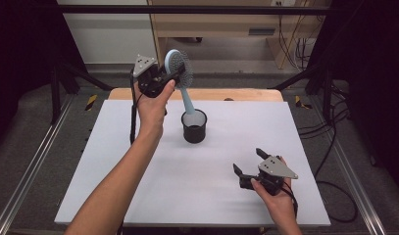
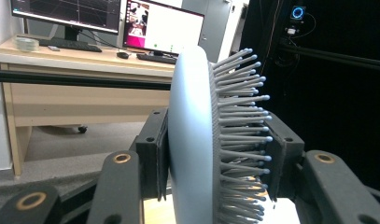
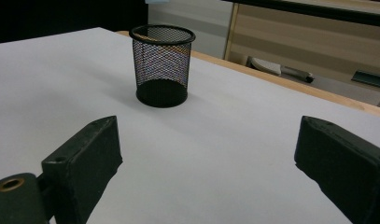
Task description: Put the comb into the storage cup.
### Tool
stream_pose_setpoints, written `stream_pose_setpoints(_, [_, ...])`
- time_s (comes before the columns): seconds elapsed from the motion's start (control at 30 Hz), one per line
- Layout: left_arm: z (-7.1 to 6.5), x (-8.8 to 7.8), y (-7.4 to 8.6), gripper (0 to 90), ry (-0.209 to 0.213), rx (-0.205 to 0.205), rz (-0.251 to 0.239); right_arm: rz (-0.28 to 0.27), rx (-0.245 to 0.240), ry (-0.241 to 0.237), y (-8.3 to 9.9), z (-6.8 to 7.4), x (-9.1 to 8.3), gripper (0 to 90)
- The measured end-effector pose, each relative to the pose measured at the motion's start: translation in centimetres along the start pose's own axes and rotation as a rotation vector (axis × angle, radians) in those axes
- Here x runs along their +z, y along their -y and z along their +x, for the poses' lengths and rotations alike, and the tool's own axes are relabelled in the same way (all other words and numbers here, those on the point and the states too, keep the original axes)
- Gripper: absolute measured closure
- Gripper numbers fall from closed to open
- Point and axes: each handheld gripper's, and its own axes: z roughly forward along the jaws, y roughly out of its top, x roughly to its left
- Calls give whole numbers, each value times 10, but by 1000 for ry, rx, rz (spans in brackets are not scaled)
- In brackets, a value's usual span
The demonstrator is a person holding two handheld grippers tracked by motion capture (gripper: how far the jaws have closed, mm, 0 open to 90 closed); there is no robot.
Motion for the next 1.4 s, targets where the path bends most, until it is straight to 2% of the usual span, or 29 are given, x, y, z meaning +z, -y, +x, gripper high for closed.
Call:
stream_pose_setpoints(0.13, [0, 2, 2, 505, -2, -10, -5, 2, -2, -3, 0, -1, 0, 74])
stream_pose_setpoints(0.3, [-1, 4, 5, 505, -1, 3, 2, 4, -5, -5, 0, -1, 0, 75])
stream_pose_setpoints(1.4, [-2, 14, 39, 503, -18, 2, 45, 14, -10, -22, 1, 0, 1, 75])
